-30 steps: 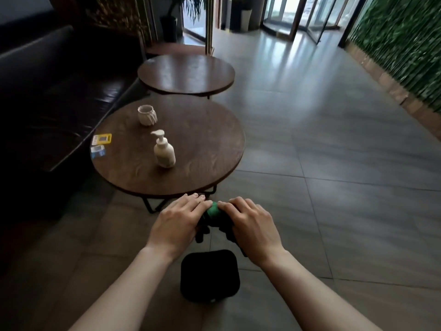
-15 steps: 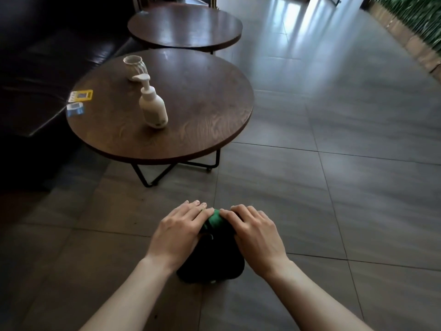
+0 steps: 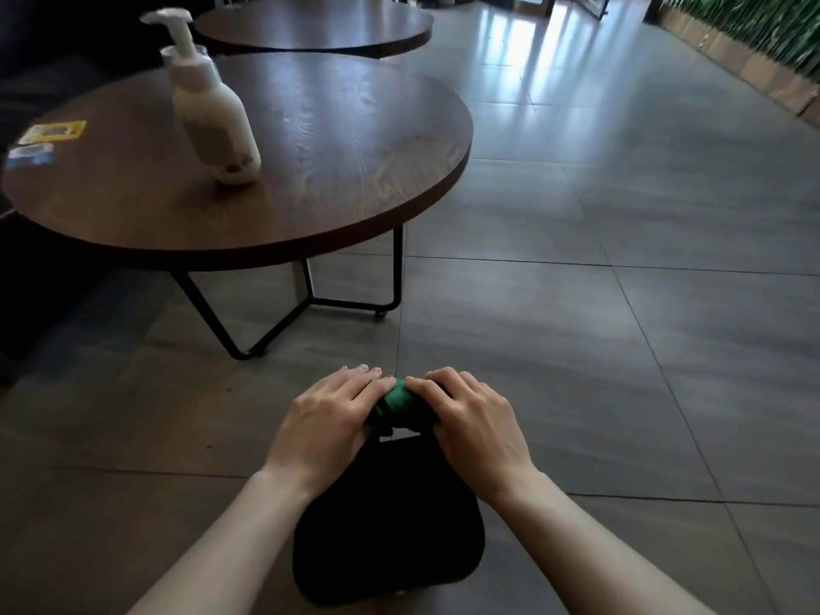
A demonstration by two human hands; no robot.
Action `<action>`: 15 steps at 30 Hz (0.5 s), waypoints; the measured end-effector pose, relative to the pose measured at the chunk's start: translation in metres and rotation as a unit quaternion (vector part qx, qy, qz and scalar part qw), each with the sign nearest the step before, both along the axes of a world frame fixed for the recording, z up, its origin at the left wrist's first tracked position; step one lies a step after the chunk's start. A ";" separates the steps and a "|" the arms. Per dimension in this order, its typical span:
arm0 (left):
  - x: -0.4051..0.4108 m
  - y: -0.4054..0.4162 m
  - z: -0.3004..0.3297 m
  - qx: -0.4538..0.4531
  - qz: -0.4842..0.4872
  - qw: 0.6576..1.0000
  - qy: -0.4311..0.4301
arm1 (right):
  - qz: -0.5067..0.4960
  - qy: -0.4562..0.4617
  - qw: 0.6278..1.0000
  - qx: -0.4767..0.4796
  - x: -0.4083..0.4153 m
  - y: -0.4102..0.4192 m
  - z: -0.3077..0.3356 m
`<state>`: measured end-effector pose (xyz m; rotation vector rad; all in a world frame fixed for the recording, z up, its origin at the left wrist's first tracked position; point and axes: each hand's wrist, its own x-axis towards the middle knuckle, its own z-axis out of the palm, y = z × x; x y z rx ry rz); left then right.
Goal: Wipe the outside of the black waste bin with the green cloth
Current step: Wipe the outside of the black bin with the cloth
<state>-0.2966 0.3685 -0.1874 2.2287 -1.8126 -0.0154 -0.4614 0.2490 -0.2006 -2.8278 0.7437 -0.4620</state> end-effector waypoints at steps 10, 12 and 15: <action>0.005 -0.020 -0.068 -0.048 0.038 0.998 0.002 | -0.005 -0.048 0.998 0.036 0.012 -0.025 -0.065; 0.002 -0.018 -0.073 -0.057 0.048 0.997 0.000 | -0.003 -0.065 0.997 0.050 0.012 -0.022 -0.069; -0.002 -0.019 -0.079 -0.092 0.064 0.993 0.023 | 0.003 -0.105 0.991 0.077 0.011 -0.020 -0.074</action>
